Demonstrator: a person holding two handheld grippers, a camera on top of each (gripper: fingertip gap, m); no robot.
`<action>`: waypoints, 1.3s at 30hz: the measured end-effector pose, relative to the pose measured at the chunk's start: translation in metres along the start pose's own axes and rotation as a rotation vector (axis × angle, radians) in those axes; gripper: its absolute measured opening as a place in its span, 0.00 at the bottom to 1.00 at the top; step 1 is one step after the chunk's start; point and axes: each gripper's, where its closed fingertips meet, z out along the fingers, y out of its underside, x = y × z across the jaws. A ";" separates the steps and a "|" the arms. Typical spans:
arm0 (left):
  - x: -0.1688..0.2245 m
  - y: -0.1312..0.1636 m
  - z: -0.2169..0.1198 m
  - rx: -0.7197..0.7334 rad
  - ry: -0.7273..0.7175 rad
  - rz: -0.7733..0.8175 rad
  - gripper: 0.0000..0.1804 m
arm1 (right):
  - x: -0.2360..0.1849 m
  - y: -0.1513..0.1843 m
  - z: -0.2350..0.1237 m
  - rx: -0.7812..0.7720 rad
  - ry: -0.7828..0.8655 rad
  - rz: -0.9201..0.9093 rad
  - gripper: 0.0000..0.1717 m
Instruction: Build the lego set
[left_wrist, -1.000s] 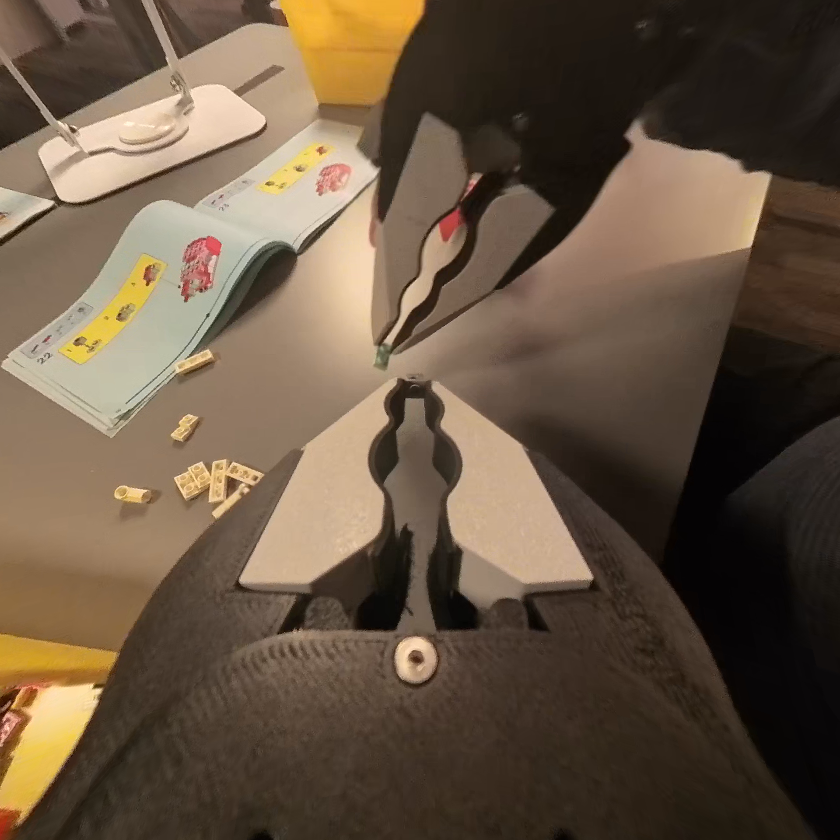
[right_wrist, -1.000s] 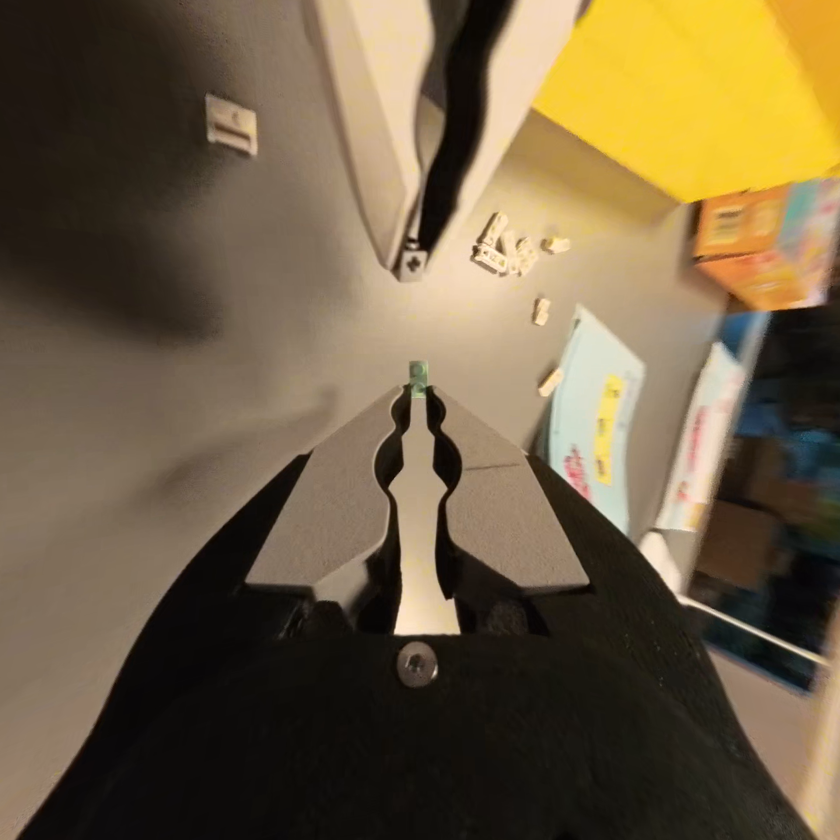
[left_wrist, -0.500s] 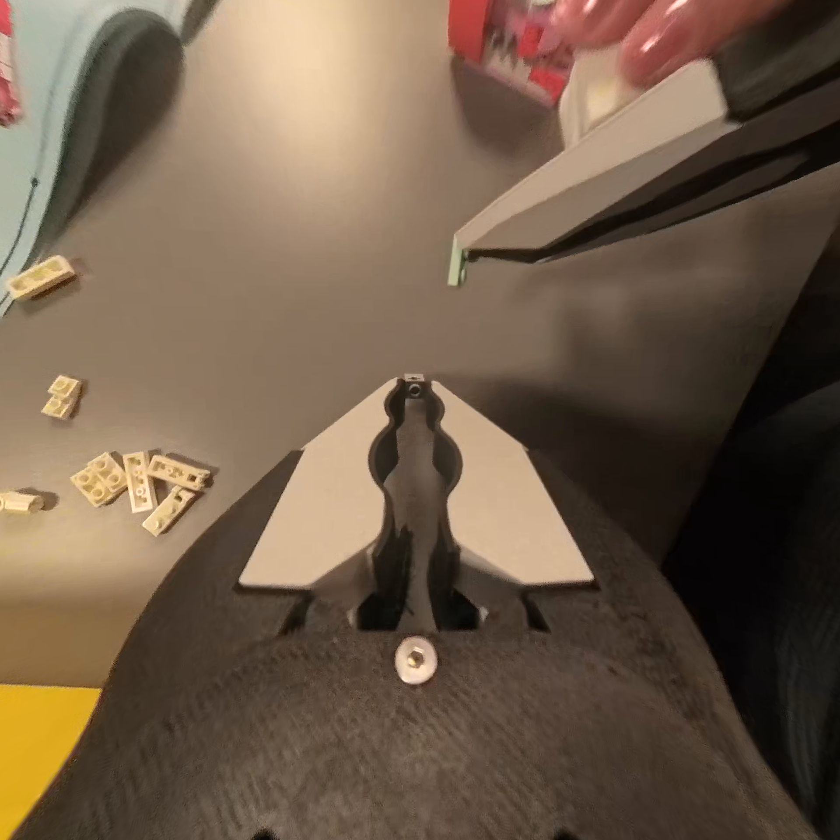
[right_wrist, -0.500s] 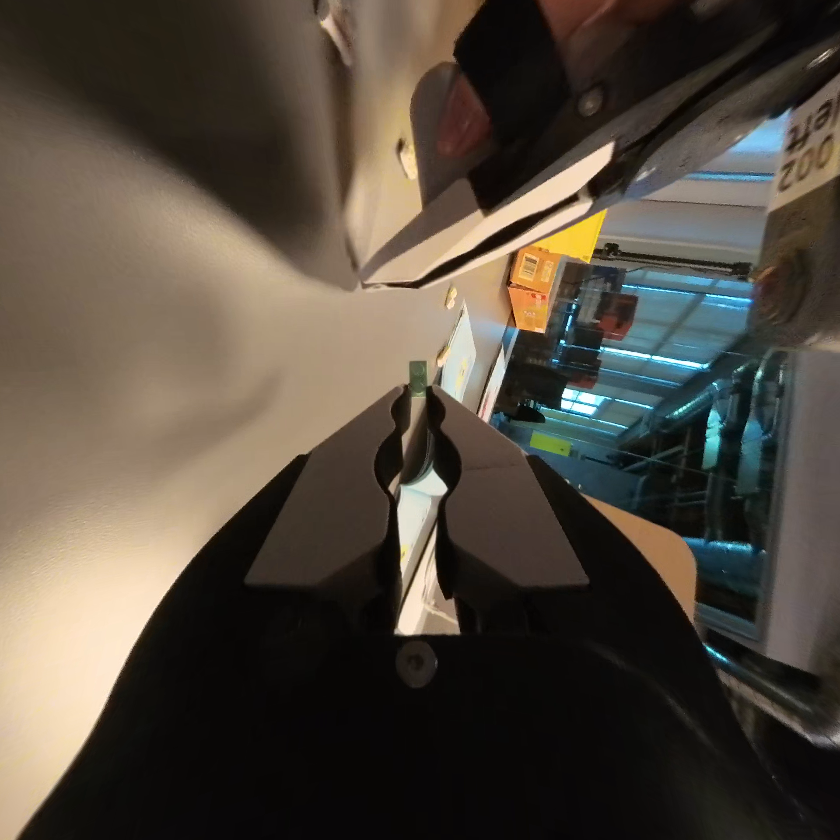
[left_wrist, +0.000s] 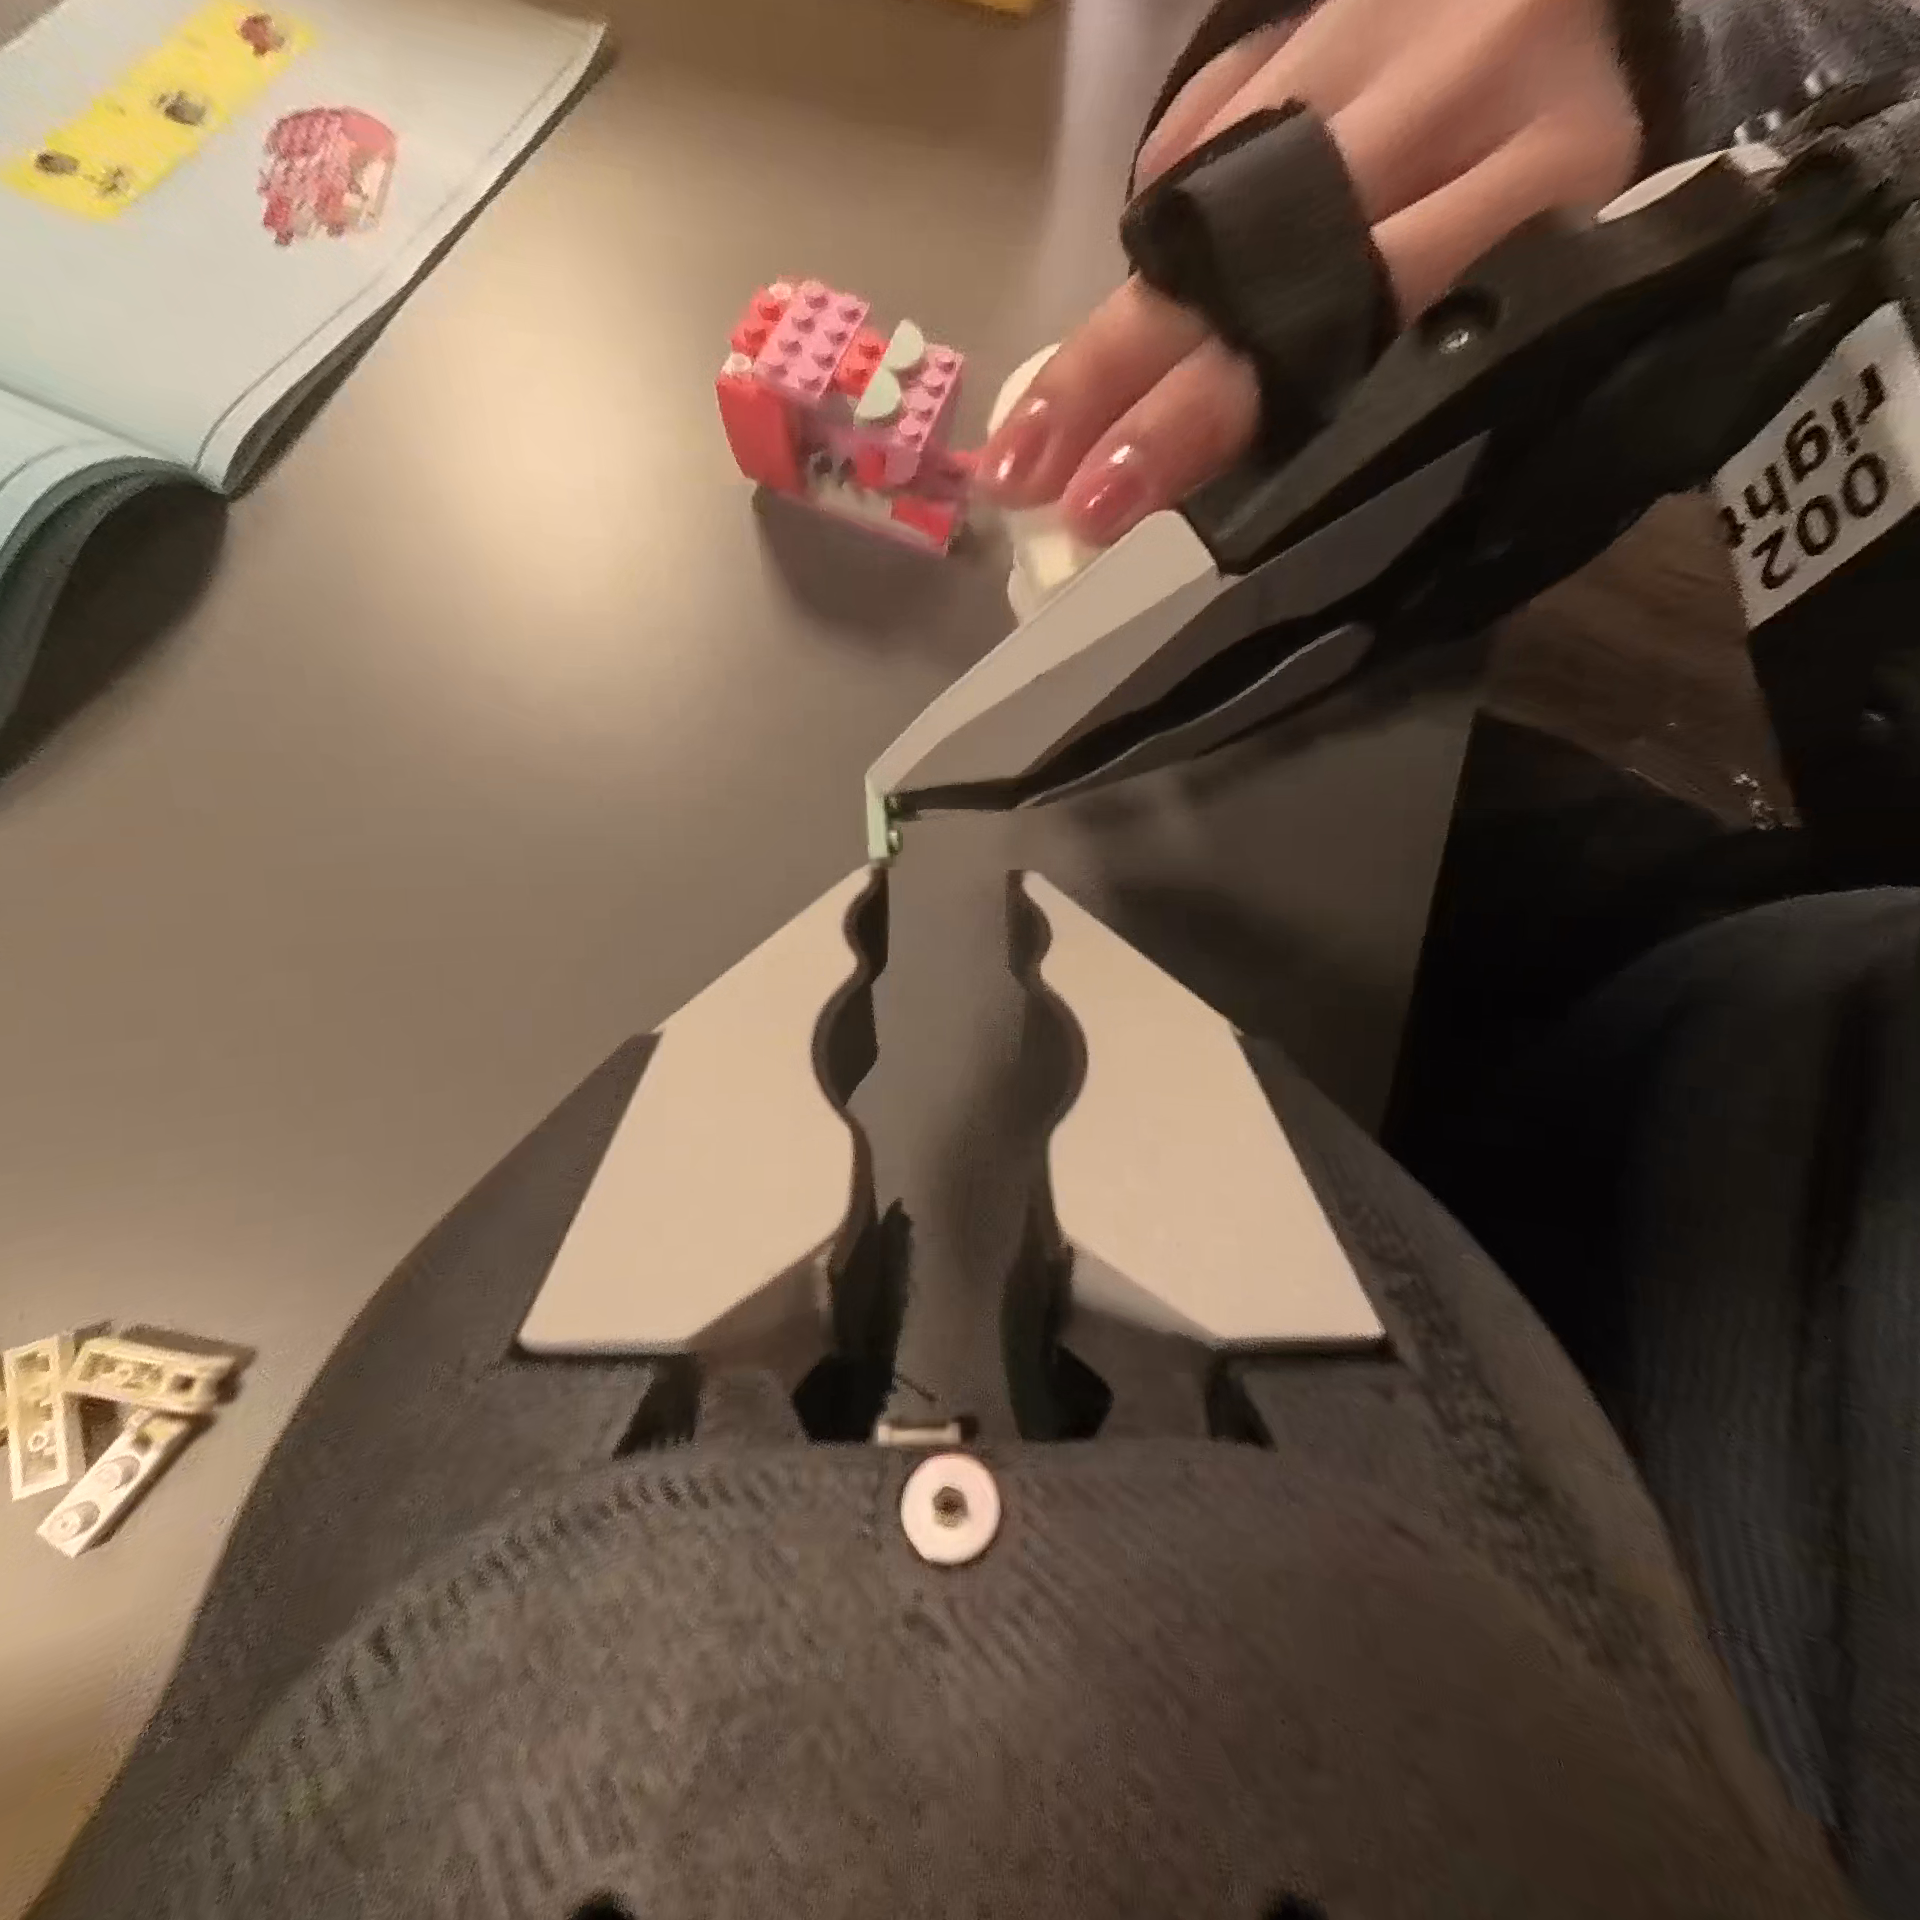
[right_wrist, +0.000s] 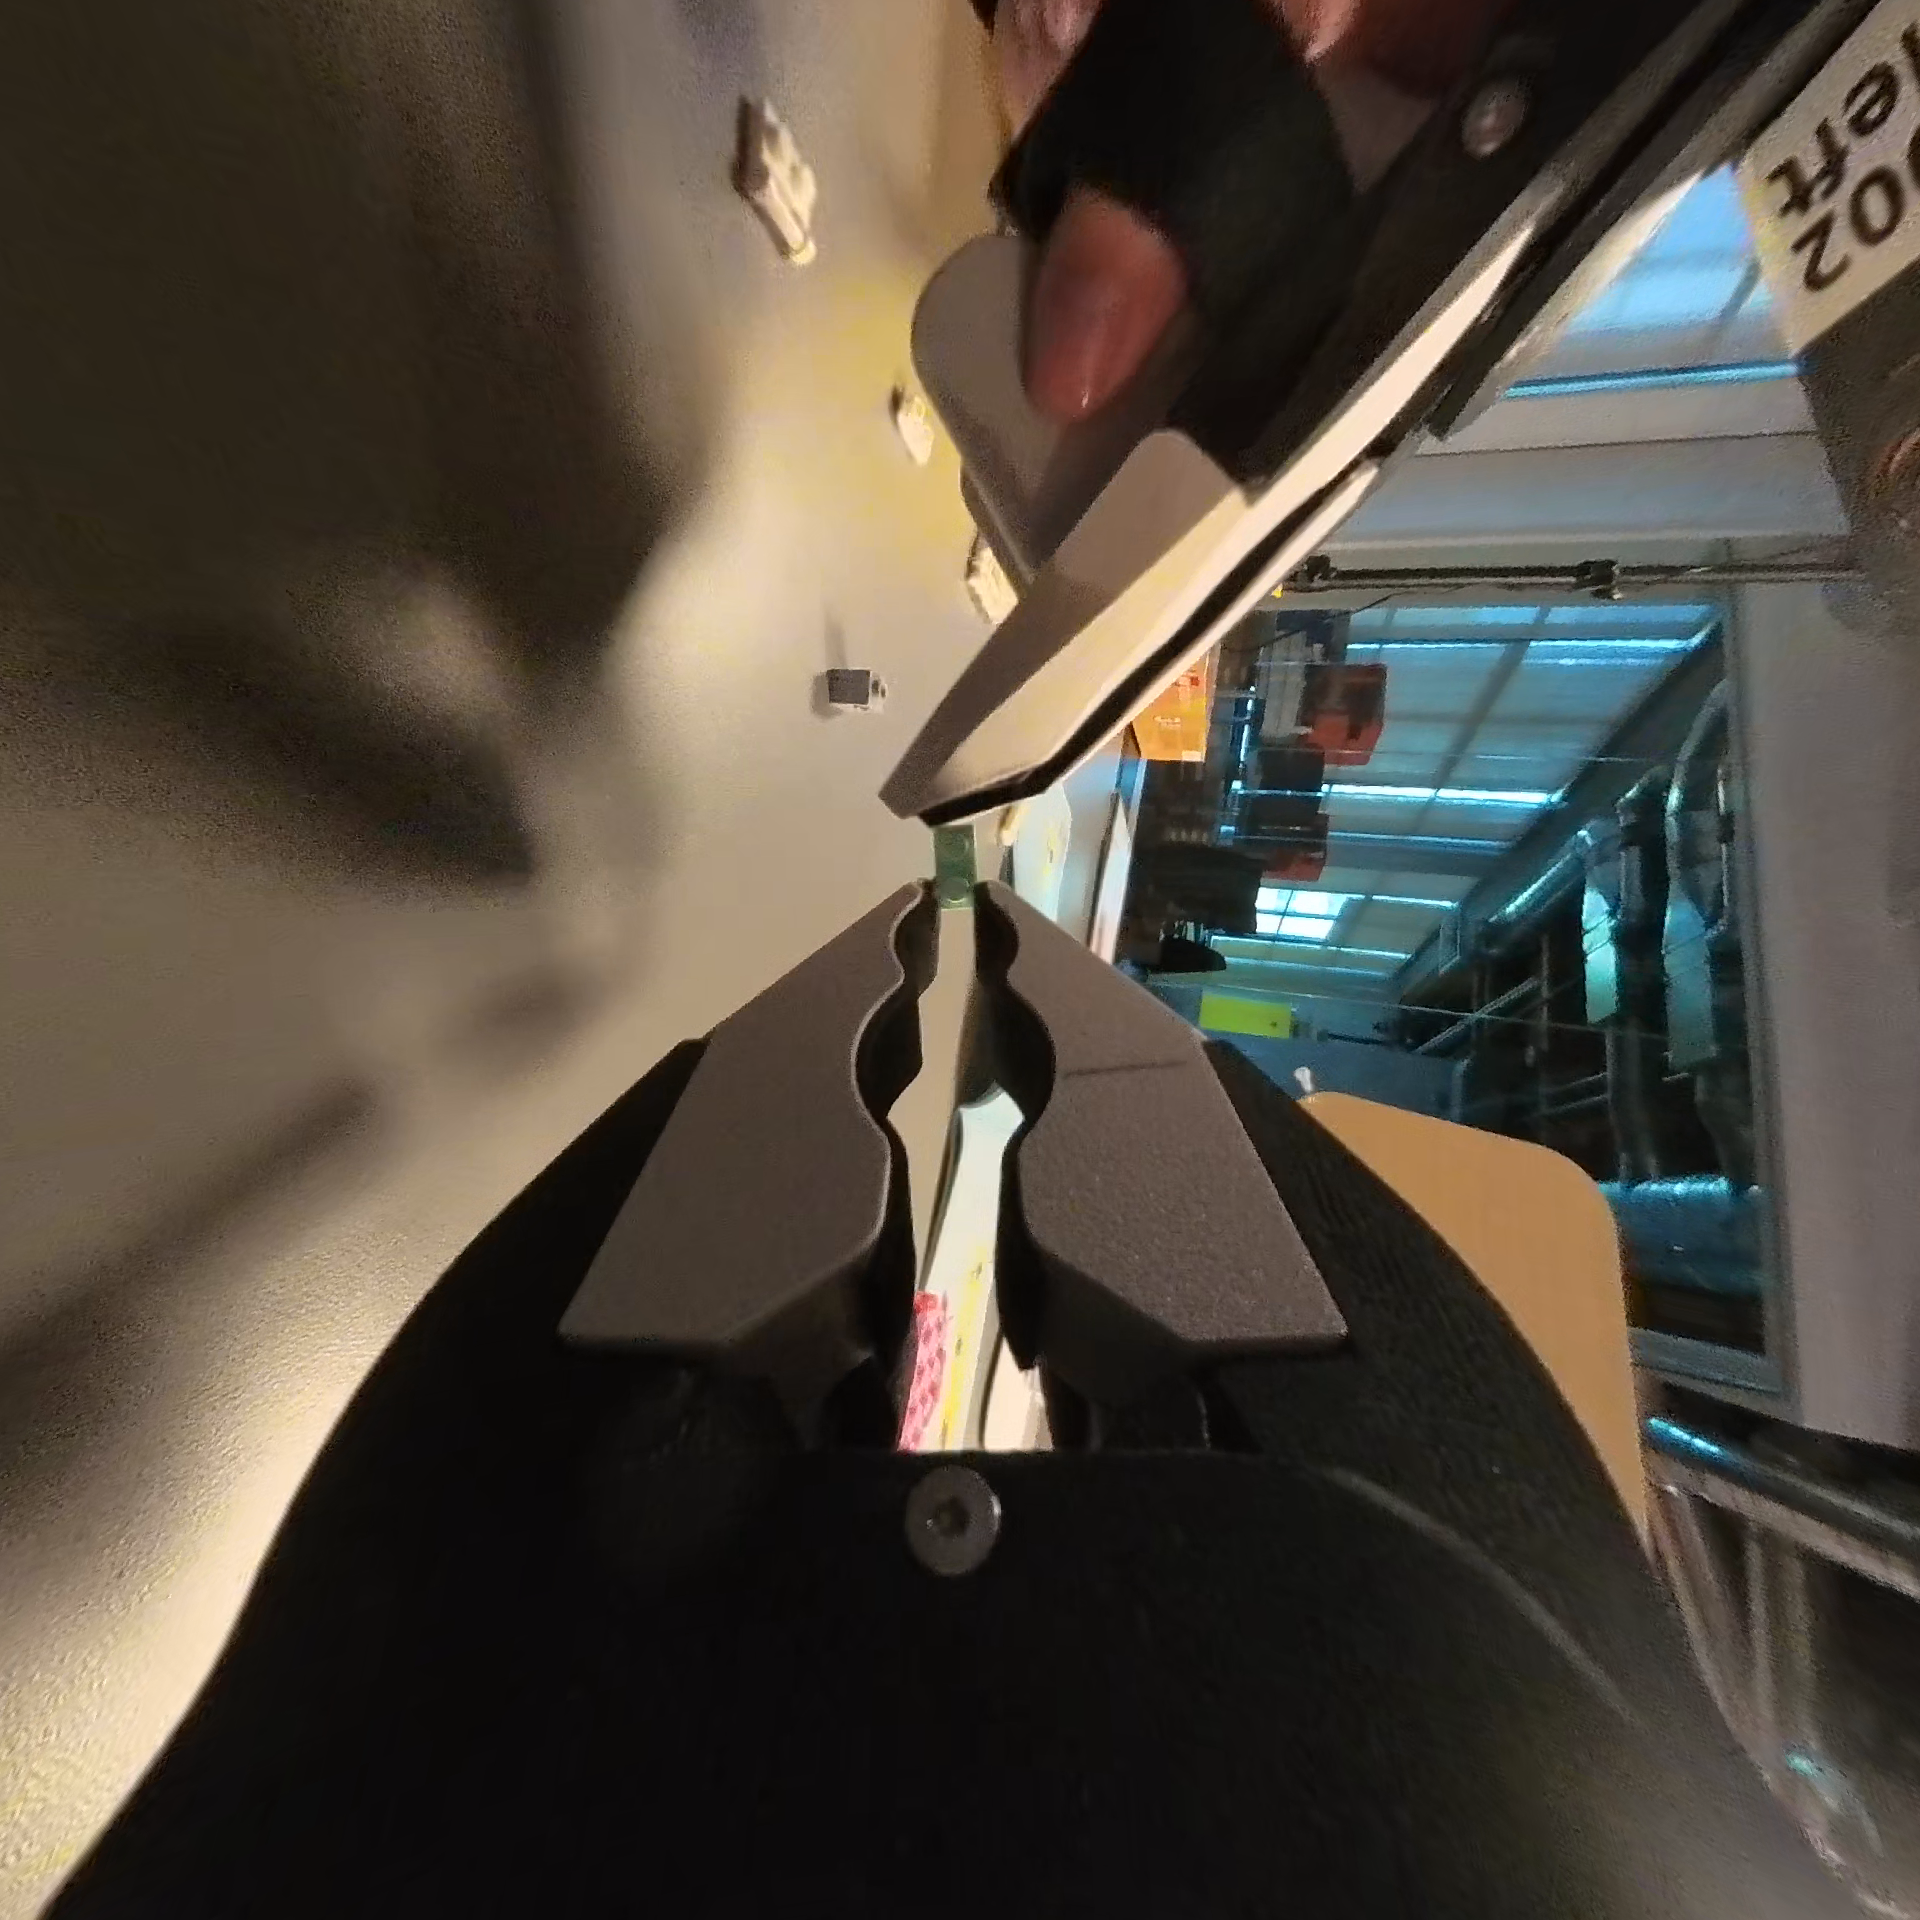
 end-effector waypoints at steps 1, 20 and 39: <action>0.000 -0.001 0.000 0.009 -0.016 0.005 0.10 | 0.000 0.000 -0.002 0.004 0.004 -0.006 0.03; 0.010 -0.021 -0.006 0.142 0.005 -0.090 0.04 | 0.015 -0.009 -0.021 0.089 0.075 -0.070 0.02; 0.017 0.001 -0.001 -0.072 -0.191 0.514 0.02 | -0.006 -0.027 -0.029 0.254 -0.531 0.678 0.02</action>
